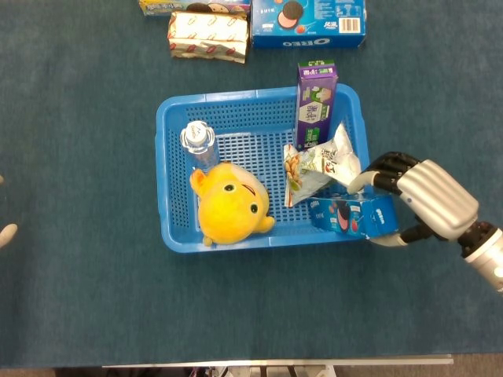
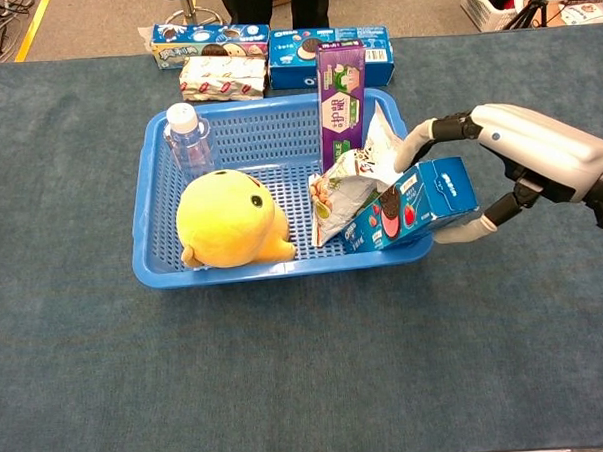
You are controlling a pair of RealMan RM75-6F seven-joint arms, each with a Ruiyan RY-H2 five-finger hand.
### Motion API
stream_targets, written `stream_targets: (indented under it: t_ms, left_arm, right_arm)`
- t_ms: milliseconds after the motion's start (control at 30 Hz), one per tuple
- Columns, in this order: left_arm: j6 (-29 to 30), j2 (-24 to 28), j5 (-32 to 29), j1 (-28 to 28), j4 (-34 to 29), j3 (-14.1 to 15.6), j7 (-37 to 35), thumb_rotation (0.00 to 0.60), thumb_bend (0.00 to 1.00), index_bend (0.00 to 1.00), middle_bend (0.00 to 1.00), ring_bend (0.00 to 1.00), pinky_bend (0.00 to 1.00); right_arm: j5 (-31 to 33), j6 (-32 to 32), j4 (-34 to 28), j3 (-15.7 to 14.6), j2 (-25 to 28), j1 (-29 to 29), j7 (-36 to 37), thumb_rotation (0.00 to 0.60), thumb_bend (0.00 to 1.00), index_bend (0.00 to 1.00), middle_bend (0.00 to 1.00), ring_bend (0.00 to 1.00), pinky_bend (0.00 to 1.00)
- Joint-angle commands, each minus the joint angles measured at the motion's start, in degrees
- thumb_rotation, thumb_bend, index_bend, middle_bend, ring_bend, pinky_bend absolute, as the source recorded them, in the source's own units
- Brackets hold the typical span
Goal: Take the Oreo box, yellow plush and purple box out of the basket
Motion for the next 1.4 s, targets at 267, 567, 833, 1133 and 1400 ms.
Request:
stream_targets:
  t_ms: [267, 567, 833, 1133, 1400]
  left_arm:
    - [-0.1, -0.2, 0.0, 0.0, 0.4, 0.0, -0.3, 0.600, 0.01, 0.35, 0.33, 0.16, 0.15]
    - [-0.2, -0.2, 0.0, -0.1, 0.3, -0.1, -0.3, 0.600, 0.01, 0.35, 0.33, 0.16, 0.15]
    - [-0.3, -0.1, 0.2, -0.3, -0.1, -0.2, 0.2, 0.600, 0.01, 0.36, 0.33, 0.16, 0.15]
    - [-0.7, -0.3, 0.1, -0.5, -0.1, -0.3, 0.5, 0.600, 0.01, 0.36, 0.33, 0.16, 0.15]
    - [-1.1, -0.5, 0.3, -1.0, -0.4, -0.3, 1.1, 0.600, 0.01, 0.36, 0.33, 0.16, 0.15]
  right_arm:
    - [0.0, 2.7, 1.0, 0.2, -1.5, -0.8, -0.7, 0.600, 0.00, 0.62, 0.61, 0.47, 0.28]
    - [0.7, 5.5, -0.1, 2.2, -1.3, -0.7, 1.7, 0.600, 0.00, 0.66, 0.64, 0.49, 0.30]
    - [0.6, 9.3, -5.2, 6.4, 2.8, 0.0, 2.6, 0.600, 0.00, 0.66, 0.64, 0.49, 0.30]
    - [1.0, 11.8, -11.8, 8.3, 10.7, -1.3, -2.2, 0.600, 0.00, 0.66, 0.64, 0.49, 0.30]
    - [3.7, 8.7, -17.7, 7.7, 19.1, -2.4, -9.9, 0.600, 0.00, 0.66, 0.64, 0.49, 0.30]
